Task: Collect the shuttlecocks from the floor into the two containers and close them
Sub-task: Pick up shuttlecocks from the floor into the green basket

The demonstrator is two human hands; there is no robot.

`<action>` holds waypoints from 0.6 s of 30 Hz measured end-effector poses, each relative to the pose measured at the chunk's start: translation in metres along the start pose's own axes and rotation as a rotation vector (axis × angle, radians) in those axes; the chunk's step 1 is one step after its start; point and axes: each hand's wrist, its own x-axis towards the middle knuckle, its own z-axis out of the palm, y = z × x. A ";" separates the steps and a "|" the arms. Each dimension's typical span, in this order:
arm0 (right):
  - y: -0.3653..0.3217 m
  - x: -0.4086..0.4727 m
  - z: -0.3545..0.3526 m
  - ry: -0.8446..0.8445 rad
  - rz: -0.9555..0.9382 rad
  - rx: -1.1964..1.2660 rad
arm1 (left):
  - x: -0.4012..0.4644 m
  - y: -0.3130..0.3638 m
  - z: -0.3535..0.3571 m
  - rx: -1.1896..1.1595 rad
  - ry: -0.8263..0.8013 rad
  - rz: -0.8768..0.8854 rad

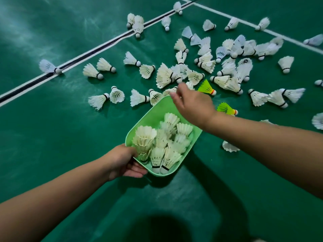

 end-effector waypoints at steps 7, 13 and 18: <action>0.167 -0.044 0.014 -0.509 0.415 -0.124 | 0.012 0.011 0.015 0.005 -0.005 0.001; 0.183 -0.080 0.039 -0.795 0.151 -0.341 | 0.017 0.015 0.019 -0.003 0.001 -0.019; 0.173 -0.043 0.004 -0.138 0.367 -0.060 | 0.018 0.015 0.020 -0.009 0.006 -0.024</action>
